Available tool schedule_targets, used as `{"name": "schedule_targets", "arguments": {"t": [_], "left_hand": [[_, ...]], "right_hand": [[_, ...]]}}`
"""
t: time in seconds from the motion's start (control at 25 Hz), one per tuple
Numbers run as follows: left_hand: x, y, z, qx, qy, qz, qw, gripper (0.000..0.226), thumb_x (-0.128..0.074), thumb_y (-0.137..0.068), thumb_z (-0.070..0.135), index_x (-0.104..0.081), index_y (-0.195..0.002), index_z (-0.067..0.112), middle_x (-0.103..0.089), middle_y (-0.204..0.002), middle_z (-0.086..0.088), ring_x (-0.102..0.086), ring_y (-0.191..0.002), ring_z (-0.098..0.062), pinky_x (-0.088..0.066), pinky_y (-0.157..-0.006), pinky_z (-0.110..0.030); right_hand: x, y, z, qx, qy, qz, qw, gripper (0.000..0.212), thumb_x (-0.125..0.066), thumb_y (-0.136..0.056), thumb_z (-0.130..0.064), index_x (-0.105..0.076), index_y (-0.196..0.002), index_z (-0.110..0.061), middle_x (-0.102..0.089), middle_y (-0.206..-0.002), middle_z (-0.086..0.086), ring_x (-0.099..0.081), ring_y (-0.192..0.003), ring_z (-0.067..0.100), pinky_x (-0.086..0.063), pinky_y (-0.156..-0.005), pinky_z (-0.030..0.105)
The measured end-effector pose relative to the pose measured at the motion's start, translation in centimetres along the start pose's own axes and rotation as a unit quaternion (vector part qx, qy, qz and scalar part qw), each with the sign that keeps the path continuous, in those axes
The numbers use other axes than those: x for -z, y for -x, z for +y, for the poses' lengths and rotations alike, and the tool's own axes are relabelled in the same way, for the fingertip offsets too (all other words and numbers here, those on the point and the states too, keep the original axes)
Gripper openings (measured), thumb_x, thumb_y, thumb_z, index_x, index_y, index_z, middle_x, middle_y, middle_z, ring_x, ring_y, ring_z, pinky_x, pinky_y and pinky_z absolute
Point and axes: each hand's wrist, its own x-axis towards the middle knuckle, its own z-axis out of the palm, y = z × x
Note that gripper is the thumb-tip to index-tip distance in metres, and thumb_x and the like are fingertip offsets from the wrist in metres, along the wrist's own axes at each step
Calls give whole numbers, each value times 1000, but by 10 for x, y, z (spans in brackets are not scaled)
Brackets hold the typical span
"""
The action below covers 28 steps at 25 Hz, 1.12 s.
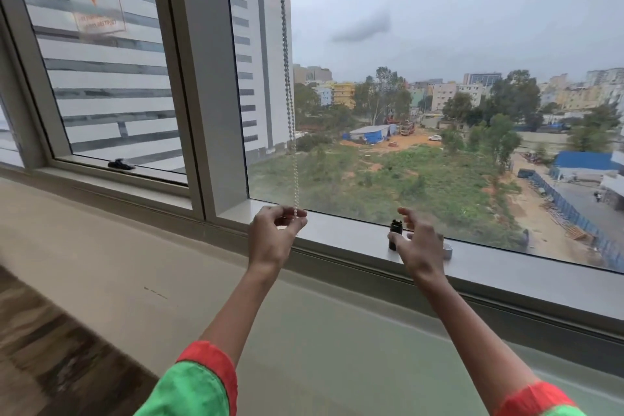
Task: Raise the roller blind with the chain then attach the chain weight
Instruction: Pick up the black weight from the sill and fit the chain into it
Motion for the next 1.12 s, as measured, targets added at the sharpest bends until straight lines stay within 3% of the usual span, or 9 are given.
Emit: {"name": "schedule_targets", "arguments": {"t": [0.08,0.16,0.32,0.4,0.52,0.64,0.88,1.04,1.12], "left_hand": [[-5,7,-10,26,13,12,1000,9,-71,-77,2,-71,-80,11,-71,-87,-13,-67,-78,-23,-52,-75,-25],[-7,10,-20,41,16,25,999,11,-70,-77,0,-71,-79,11,-72,-84,-11,-67,-74,-18,-52,-73,-18],[-8,6,-37,59,35,46,997,10,-73,-75,0,-72,-81,8,-74,-84,-11,-68,-76,-19,-52,-78,-25],[-7,2,-43,65,45,45,996,10,-75,-73,1,-73,-82,6,-74,-84,-11,-69,-77,-21,-53,-79,-27],[-6,-8,-50,75,70,27,994,11,-76,-73,3,-74,-83,7,-74,-84,-12,-70,-80,-23,-54,-83,-33],[-4,-13,-55,88,97,6,991,9,-75,-74,2,-73,-80,8,-74,-82,-10,-69,-78,-21,-54,-85,-34],[4,-15,-63,106,208,-19,972,10,-74,-74,-1,-73,-76,9,-75,-72,4,-67,-66,-11,-55,-67,-18],[12,-13,-66,101,247,-32,963,8,-74,-74,0,-72,-80,6,-75,-77,1,-66,-63,-12,-54,-66,-18],[17,-14,-69,102,261,-45,959,9,-74,-73,0,-73,-80,6,-76,-76,1,-67,-63,-11,-54,-65,-18]], "right_hand": [[-7,-4,18,-7,30,-6,1000,59,-70,-76,0,-48,-131,-6,-55,-125,23,-50,-119,37,-39,-103,43],[-12,-9,31,-22,42,-7,999,66,-71,-76,-1,-42,-135,-5,-50,-132,24,-45,-124,39,-34,-106,43],[-24,-26,45,-84,3,-23,996,72,-73,-76,-5,-36,-139,-4,-58,-127,24,-55,-114,39,-39,-101,45],[-30,-33,51,-103,5,-25,994,63,-72,-77,-7,-45,-133,-3,-64,-118,23,-57,-110,37,-37,-96,38],[-37,-38,52,-114,37,-20,993,29,-74,-75,-13,-66,-100,-2,-70,-99,23,-59,-100,39,-40,-84,38],[-42,-29,41,-103,14,-3,995,15,-78,-71,-17,-66,-75,-7,-67,-73,13,-64,-83,32,-37,-66,31],[-88,27,-17,-48,-103,-79,990,17,-84,-61,-15,-75,-76,-18,-72,-64,-5,-66,-61,-2,-48,-62,12],[-115,44,-38,-90,-137,-130,978,13,-82,-62,-10,-74,-71,-13,-71,-61,7,-69,-57,16,-56,-61,30],[-119,46,-46,-104,-163,-132,972,15,-82,-62,-8,-74,-72,-14,-70,-60,7,-68,-56,18,-59,-59,31]]}}
